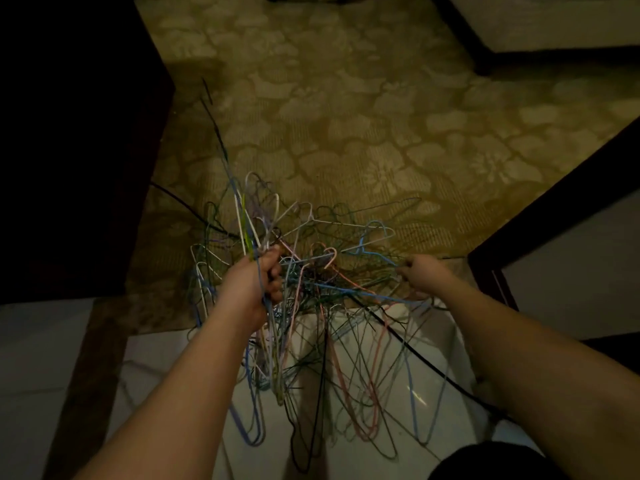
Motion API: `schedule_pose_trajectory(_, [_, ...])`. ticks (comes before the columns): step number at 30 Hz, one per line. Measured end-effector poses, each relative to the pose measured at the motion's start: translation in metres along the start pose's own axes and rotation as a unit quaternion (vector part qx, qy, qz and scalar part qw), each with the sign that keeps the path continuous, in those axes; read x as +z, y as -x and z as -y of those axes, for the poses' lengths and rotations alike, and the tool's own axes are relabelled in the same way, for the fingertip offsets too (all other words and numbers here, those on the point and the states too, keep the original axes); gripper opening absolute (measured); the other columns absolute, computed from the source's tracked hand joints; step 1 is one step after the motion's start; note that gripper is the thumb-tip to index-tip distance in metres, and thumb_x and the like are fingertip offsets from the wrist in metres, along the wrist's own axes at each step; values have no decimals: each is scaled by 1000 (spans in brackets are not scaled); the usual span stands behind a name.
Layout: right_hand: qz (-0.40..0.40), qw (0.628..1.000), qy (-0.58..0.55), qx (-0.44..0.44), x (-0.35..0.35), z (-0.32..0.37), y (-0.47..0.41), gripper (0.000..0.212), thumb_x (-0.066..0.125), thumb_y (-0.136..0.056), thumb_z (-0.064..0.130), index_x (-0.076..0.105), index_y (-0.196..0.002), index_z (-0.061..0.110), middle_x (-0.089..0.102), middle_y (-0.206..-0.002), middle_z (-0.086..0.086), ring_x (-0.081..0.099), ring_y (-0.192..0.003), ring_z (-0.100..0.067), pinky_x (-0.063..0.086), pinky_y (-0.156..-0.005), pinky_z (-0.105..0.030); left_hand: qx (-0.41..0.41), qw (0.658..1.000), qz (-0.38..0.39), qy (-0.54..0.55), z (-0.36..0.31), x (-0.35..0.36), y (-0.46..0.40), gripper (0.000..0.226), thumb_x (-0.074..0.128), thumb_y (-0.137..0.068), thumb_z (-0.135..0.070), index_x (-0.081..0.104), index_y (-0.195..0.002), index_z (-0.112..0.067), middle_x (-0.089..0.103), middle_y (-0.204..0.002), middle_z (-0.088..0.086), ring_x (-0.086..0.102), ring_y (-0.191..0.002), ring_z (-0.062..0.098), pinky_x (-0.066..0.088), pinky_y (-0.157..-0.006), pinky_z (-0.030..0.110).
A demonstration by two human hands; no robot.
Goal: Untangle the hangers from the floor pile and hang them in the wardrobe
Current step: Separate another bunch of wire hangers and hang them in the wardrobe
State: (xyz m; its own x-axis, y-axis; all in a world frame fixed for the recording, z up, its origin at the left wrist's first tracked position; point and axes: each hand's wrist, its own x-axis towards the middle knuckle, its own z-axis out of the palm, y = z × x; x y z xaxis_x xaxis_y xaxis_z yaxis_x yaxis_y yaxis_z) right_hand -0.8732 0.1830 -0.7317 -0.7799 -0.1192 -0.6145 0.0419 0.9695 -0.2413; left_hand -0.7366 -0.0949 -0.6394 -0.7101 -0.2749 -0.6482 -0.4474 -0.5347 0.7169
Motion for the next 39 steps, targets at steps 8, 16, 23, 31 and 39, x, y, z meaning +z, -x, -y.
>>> schedule_pose_trajectory(8, [-120, 987, -88, -63, -74, 12, 56, 29, 50, -101, 28, 69, -114, 11, 66, -92, -8, 59, -85, -26, 40, -67, -31, 7, 997, 7, 79, -9, 19, -2, 17, 50, -101, -19, 53, -84, -19, 39, -49, -6, 25, -33, 6, 22, -35, 13])
schedule_pose_trajectory(16, [-141, 982, -114, -51, -82, 13, 95, 28, 49, -102, 25, 68, -118, 13, 67, -95, -6, 57, -73, -17, 40, -63, -27, 6, 992, 37, 118, -11, 27, -3, 22, 47, -103, -25, 52, -82, -18, 37, -52, -6, 23, -34, 5, 22, -33, 14])
schedule_pose_trajectory(23, [-199, 976, -80, -30, -92, 12, 119, 28, 47, -102, 26, 69, -117, 15, 69, -110, -10, 60, -102, -30, 45, -79, -34, -7, 989, 55, 140, -15, 35, 3, 19, 45, -104, -24, 54, -88, -18, 39, -48, -8, 24, -33, 5, 22, -33, 15])
schedule_pose_trajectory(31, [-263, 965, -4, 4, -114, 8, 148, 28, 47, -100, 22, 67, -119, 19, 67, -112, -14, 60, -100, -33, 40, -69, -31, -10, 985, 70, 156, -15, 40, -4, 19, 46, -103, -23, 54, -87, -18, 40, -48, -8, 24, -32, 4, 22, -32, 14])
schedule_pose_trajectory(39, [-240, 970, 23, 31, -129, 28, 172, 30, 46, -101, 17, 66, -121, 10, 65, -120, -19, 57, -111, -36, 43, -80, -33, -33, 983, 107, 143, -10, 56, -2, 12, 49, -102, -23, 56, -94, -17, 42, -52, -6, 26, -33, 5, 24, -33, 14])
